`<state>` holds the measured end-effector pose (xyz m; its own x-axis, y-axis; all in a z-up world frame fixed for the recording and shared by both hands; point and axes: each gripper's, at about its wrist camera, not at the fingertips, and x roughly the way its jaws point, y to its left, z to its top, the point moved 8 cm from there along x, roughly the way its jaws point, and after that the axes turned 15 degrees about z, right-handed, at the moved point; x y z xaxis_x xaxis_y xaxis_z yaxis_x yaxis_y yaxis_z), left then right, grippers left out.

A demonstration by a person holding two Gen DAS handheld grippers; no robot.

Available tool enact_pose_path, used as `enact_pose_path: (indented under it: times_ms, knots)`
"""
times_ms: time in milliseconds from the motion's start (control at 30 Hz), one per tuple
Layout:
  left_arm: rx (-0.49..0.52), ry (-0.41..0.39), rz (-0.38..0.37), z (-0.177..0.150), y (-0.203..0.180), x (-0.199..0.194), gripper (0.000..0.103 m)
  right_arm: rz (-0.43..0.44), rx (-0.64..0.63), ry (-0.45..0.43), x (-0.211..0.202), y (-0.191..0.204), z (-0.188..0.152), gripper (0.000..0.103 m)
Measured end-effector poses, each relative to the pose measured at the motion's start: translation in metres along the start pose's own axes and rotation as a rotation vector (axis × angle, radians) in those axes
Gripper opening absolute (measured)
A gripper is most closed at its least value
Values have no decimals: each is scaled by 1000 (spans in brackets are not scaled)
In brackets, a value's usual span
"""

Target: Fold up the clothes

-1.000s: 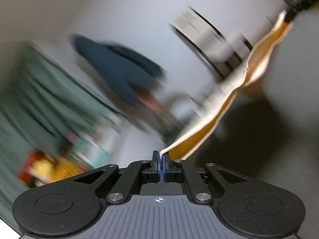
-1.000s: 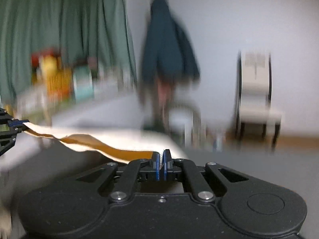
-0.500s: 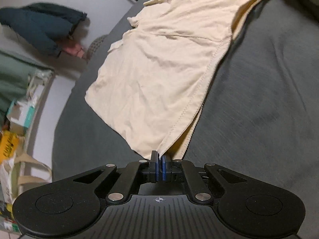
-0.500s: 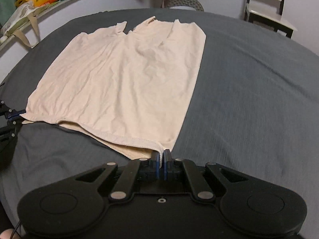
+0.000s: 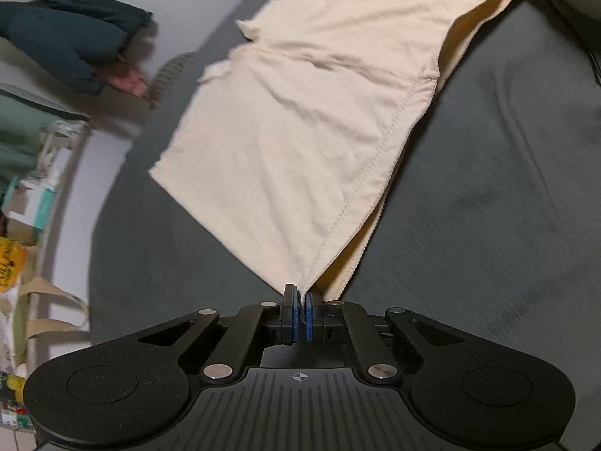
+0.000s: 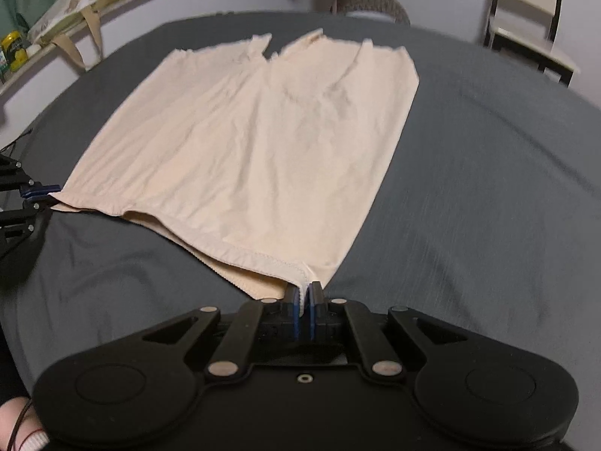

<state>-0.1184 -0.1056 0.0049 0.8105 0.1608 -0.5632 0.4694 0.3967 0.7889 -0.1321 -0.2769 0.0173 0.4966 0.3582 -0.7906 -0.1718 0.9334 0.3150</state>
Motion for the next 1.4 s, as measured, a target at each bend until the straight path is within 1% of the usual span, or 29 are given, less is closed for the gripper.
enact_pose_path:
  times_ms: [67, 133, 200, 233, 267, 300, 333, 367, 400, 433, 467, 500, 600, 667, 700, 767, 800, 867, 933, 967, 1000, 1033, 1067, 1100, 1200, 1233, 1300, 1367, 1400]
  knots:
    - [24, -3, 13, 1, -2, 0, 4, 8, -1, 3, 3, 0, -2, 15]
    - [71, -10, 18, 2, -4, 0, 4, 22, -3, 7, 4, -1, -3, 23]
    - [126, -22, 17, 3, -6, -2, 4, 37, -9, 17, 4, -2, -5, 29]
    - [143, -26, 11, 4, -6, -4, 4, 44, -15, 25, 3, -3, -5, 34]
    - [149, -27, -2, 4, -6, -5, 4, 50, -21, 30, 1, -3, -6, 35]
    - [147, -26, -19, 5, -5, -7, 9, 56, -27, 33, -1, -2, -7, 37]
    - [133, -21, -38, 5, -2, -8, 16, 64, -28, 35, -5, -3, -8, 40]
    - [114, -15, -58, 6, 1, -10, 36, 72, -24, 35, -8, -3, -7, 41]
    - [99, -12, -67, 6, 4, -12, 62, 80, -17, 34, -11, -4, -6, 42]
    - [90, -20, -63, 6, 8, -14, 75, 89, -1, 30, -14, -6, -6, 42]
    - [82, -36, -55, 5, 11, -17, 95, 101, 21, 25, -18, -8, -4, 42]
    - [75, -48, -56, 4, 14, -21, 99, 113, 42, 18, -21, -10, -2, 42]
    - [55, -47, -99, 0, 24, -27, 99, 146, 98, -18, -34, -18, 10, 42]
    - [-16, -70, -91, 4, 42, -29, 99, 161, 133, -34, -47, -25, 26, 42]
    - [-81, -92, -87, 9, 54, -32, 99, 165, 147, -32, -54, -28, 36, 42]
    - [-270, -153, -111, 24, 79, -36, 99, 165, 169, -16, -70, -34, 59, 42]
    - [-391, -198, -144, 35, 90, -38, 99, 162, 185, -6, -79, -36, 74, 42]
    - [-622, -304, -256, 59, 103, -40, 99, 124, 221, 17, -93, -43, 104, 42]
    - [-802, -398, -388, 82, 104, -35, 99, 38, 178, 54, -92, -50, 128, 42]
    - [-875, -440, -449, 93, 103, -32, 99, -12, 143, 74, -90, -53, 139, 42]
    - [-918, -463, -492, 103, 99, -25, 99, -61, 108, 94, -88, -56, 151, 42]
    - [-946, -473, -525, 110, 94, -17, 99, -99, 73, 108, -84, -60, 161, 42]
    - [-973, -484, -559, 118, 89, -9, 99, -116, 43, 113, -74, -66, 172, 42]
    - [-994, -488, -573, 123, 84, -2, 99, -121, 28, 105, -62, -72, 181, 42]
    - [-1015, -489, -577, 121, 66, 14, 99, -105, 30, 34, -19, -98, 208, 41]
    - [-1005, -488, -589, 120, 59, 17, 99, -103, 40, 22, -4, -109, 215, 37]
    - [-973, -468, -607, 118, 46, 26, 99, -112, 58, -18, 20, -134, 229, 31]
    - [-1003, -427, -655, 121, 39, 36, 99, -122, 79, -80, 36, -157, 242, 29]
    - [-1024, -419, -698, 122, 36, 39, 99, -120, 104, -112, 42, -168, 248, 29]
